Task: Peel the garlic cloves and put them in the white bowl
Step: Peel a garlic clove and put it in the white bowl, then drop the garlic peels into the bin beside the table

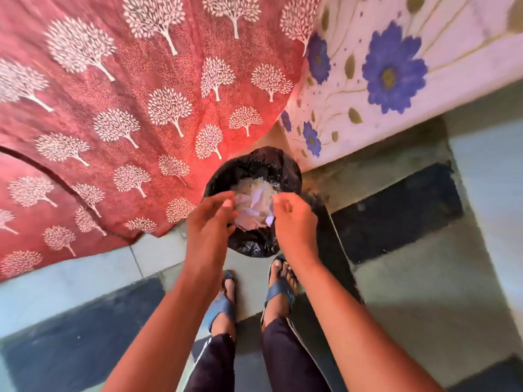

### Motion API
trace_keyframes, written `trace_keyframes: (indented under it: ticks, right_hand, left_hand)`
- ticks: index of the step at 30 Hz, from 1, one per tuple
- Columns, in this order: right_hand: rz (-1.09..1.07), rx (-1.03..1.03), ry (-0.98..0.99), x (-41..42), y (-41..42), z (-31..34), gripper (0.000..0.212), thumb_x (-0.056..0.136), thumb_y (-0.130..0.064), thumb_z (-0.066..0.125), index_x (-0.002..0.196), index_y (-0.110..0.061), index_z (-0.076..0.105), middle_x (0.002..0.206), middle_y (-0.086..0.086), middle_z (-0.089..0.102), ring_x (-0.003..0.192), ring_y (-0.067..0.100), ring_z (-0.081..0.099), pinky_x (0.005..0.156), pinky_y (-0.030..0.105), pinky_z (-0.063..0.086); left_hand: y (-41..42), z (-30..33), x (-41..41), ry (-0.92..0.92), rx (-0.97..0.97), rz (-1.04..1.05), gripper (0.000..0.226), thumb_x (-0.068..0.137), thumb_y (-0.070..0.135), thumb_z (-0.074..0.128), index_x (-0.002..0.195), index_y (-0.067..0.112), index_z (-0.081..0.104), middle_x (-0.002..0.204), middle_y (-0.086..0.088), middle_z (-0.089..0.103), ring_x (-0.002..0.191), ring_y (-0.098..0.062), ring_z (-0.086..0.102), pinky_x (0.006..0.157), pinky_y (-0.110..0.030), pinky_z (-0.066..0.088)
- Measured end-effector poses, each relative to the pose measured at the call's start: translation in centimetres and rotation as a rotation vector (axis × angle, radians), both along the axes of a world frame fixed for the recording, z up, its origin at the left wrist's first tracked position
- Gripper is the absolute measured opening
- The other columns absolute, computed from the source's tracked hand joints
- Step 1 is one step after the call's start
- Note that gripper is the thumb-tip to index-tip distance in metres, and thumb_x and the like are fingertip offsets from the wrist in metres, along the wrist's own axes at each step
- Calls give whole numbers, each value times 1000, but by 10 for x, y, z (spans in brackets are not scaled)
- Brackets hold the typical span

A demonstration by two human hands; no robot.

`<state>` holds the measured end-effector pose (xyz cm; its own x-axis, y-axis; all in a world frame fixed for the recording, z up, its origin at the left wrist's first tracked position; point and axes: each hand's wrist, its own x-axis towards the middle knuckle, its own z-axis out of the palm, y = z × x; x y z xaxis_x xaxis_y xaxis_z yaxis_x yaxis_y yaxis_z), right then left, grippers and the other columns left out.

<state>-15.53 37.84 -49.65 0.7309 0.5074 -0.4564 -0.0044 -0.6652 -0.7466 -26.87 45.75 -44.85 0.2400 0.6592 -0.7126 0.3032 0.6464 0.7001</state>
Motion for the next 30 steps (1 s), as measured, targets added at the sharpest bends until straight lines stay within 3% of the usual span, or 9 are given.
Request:
trace_keyframes:
  ticks: [2,6,10,15,17,19,22,26,30]
  right_hand:
    - [-63,56,46,0,-15,64,13,98,-10,59,96,-12,72,79,-10,70,73,-6,63,67,12,45]
    - [-167,165,32,-8,-51,206,15,97,-10,63,98,-21,73,86,-8,75,82,6,71,75,19,54]
    - [-265,242,-29,-22,-96,350,13,96,-10,64,97,-18,74,87,-8,75,81,10,73,74,22,54]
    - [-452,317,-149,-43,-178,472,11,96,-9,64,99,-14,73,89,-4,76,79,12,74,75,25,57]
    - [-542,357,-203,-47,-215,500,10,98,-10,64,102,-12,73,91,-2,77,81,14,74,76,27,58]
    - [-617,365,-241,-46,-249,511,11,97,-8,64,102,-11,73,91,-2,76,82,14,73,74,25,57]
    - [-738,334,-323,-38,-303,517,15,94,-2,64,98,-14,73,88,-6,75,81,12,72,72,25,55]
    - [-809,252,-428,-19,-365,510,15,94,-2,65,99,-14,72,90,-8,73,86,5,70,75,22,56]
    - [-768,117,-604,16,-420,488,19,89,-4,72,105,-13,72,97,-2,72,89,8,69,78,31,59]
  left_hand:
    - [-2,54,-5,-7,14,-38,19,104,15,55,116,14,70,115,-5,75,110,-24,70,96,-42,53]
    - [-17,188,-5,-81,43,-211,29,89,28,63,114,14,70,110,-7,77,105,-26,72,91,-41,53]
    - [-47,310,-8,-173,63,-374,24,93,22,60,111,10,72,110,-15,76,107,-39,70,97,-55,51]
    - [-118,425,0,-290,14,-560,20,96,17,61,111,7,70,109,-15,76,98,-30,70,86,-42,53]
    - [-154,453,11,-308,7,-682,18,103,10,55,114,6,69,107,-13,77,97,-27,72,80,-35,54]
    - [-189,466,26,-315,27,-781,20,104,7,52,116,3,68,105,-14,77,98,-30,73,85,-37,55]
    - [-241,475,56,-350,132,-944,17,100,2,58,112,6,70,101,-11,78,95,-26,74,83,-35,56]
    - [-302,467,107,-361,552,-1207,32,89,-6,60,111,14,73,108,5,74,94,-10,70,81,-30,58]
    - [-341,453,175,-434,985,-1415,51,81,-6,51,121,17,72,129,-1,65,119,-20,62,100,-33,52]
